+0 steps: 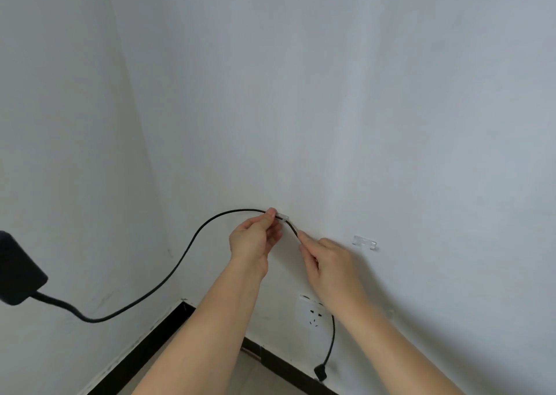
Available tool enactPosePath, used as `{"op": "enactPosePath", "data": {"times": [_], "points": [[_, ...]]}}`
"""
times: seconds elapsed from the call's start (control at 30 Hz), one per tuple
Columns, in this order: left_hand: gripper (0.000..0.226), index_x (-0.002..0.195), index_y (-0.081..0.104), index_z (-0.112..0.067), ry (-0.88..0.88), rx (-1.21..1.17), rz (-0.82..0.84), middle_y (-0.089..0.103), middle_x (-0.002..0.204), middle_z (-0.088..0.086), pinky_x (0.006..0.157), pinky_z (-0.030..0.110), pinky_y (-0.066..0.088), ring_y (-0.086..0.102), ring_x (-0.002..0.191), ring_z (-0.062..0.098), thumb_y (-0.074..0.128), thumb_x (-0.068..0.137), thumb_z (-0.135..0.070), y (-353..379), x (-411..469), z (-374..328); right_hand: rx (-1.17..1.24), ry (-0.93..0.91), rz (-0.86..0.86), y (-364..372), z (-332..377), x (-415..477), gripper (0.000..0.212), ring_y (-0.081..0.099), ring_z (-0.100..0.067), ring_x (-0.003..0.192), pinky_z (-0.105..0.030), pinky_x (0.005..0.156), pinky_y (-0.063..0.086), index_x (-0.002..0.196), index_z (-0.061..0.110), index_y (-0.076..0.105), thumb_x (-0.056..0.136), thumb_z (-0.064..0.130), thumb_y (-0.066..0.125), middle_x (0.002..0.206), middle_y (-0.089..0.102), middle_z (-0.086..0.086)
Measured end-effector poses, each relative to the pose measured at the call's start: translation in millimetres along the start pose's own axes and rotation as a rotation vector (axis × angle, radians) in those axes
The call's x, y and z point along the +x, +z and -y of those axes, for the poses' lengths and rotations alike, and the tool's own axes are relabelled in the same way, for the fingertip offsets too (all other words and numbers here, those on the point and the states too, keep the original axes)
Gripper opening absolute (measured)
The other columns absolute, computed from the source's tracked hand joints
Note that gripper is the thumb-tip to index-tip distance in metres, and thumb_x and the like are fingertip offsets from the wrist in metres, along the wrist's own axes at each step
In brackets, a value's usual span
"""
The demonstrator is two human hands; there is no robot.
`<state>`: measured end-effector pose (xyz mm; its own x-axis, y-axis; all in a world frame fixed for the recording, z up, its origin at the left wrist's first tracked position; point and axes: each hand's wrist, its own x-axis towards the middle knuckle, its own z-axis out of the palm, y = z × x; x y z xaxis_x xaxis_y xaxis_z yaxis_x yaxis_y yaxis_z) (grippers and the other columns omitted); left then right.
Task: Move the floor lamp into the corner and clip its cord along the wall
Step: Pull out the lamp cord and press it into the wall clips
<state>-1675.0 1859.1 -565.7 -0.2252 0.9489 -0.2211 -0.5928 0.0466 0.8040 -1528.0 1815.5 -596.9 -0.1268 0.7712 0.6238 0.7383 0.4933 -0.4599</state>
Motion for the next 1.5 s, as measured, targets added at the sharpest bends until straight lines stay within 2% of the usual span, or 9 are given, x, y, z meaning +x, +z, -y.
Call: {"op": "enactPosePath", "data": {"times": [0.17,0.3,0.43,0.63,0.8,0.9,1.23,1.37,1.5], "points": [[0.021,0.101,0.066,-0.001,0.0,0.0,-0.028,0.07,0.081,0.011,0.056,0.024,0.059,0.066,0.065,0.019,0.077,0.086,-0.01,2.9,-3.8,1.4,0.261,0.273,-0.012,-17.1,1.6,-41.1,0.019,0.054,-0.005,0.053,-0.013,0.054,0.04,0.103,0.039,0.073,0.096,0.027,0.061,0.058,0.063,0.006],[0.025,0.104,0.067,-0.002,-0.013,0.025,-0.044,0.071,0.08,0.009,0.053,0.024,0.057,0.066,0.065,0.018,0.078,0.085,-0.013,3.6,-8.4,-0.1,0.317,0.425,-0.093,-45.8,-0.4,-43.0,0.01,0.065,-0.003,0.064,-0.014,0.062,0.047,0.085,0.033,0.077,0.089,0.032,0.068,0.067,0.071,0.019],[0.024,0.103,0.067,-0.005,-0.02,0.009,-0.112,0.072,0.082,0.008,0.055,0.025,0.055,0.067,0.065,0.016,0.078,0.086,-0.018,12.3,-19.1,1.3,0.307,0.495,-0.063,-67.3,-7.1,-33.1,0.009,0.068,-0.006,0.062,-0.028,0.067,0.055,0.079,0.033,0.076,0.085,0.036,0.07,0.07,0.072,0.018],[0.023,0.091,0.068,-0.011,-0.129,0.071,0.007,0.076,0.08,0.003,0.053,0.025,0.051,0.071,0.067,0.015,0.068,0.093,-0.035,22.6,-47.8,20.8,0.214,0.473,-0.098,-88.6,-12.2,-30.9,0.012,0.067,-0.005,0.06,-0.029,0.068,0.056,0.078,0.028,0.076,0.086,0.033,0.07,0.066,0.071,0.017],[0.019,0.098,0.072,-0.003,-0.147,0.102,0.204,0.075,0.089,0.009,0.061,0.024,0.059,0.071,0.075,0.018,0.073,0.089,-0.02,31.2,-71.3,36.3,0.093,0.364,-0.19,-92.1,-4.5,-28.2,0.01,0.066,0.002,0.072,-0.012,0.066,0.049,0.083,0.025,0.079,0.086,0.033,0.072,0.072,0.074,0.016],[0.028,0.108,0.071,0.005,-0.173,0.152,0.27,0.075,0.091,0.012,0.062,0.023,0.059,0.072,0.074,0.017,0.075,0.088,-0.015,38.4,-78.1,42.6,0.065,0.34,-0.17,-95.3,-1.4,-26.2,0.01,0.066,-0.004,0.064,-0.024,0.065,0.052,0.084,0.025,0.079,0.087,0.031,0.072,0.07,0.074,0.011],[0.021,0.105,0.069,0.007,-0.204,0.024,0.196,0.07,0.075,0.01,0.061,0.023,0.06,0.067,0.063,0.015,0.073,0.087,-0.003,48.2,-75.2,55.4,0.015,0.463,0.018,-119.8,-5.0,-35.4,0.011,0.064,-0.003,0.058,-0.023,0.064,0.054,0.075,0.03,0.075,0.084,0.033,0.069,0.062,0.07,0.016],[0.021,0.106,0.068,0.007,-0.211,-0.034,0.191,0.071,0.076,0.011,0.061,0.022,0.06,0.068,0.061,0.015,0.072,0.088,-0.004,50.5,-77.8,60.1,-0.066,0.375,0.02,-132.5,-3.0,-22.5,0.012,0.065,-0.005,0.065,-0.011,0.063,0.047,0.077,0.024,0.076,0.086,0.027,0.067,0.069,0.072,0.012],[0.012,0.099,0.068,0.004,-0.229,-0.059,0.183,0.069,0.076,0.011,0.06,0.021,0.06,0.068,0.059,0.014,0.07,0.09,-0.004,54.8,-81.4,59.3,-0.222,0.184,0.041,-136.2,-0.3,-2.9,0.017,0.062,-0.016,0.074,-0.029,0.068,0.05,0.085,0.017,0.075,0.091,0.025,0.061,0.076,0.067,0.002]]}}
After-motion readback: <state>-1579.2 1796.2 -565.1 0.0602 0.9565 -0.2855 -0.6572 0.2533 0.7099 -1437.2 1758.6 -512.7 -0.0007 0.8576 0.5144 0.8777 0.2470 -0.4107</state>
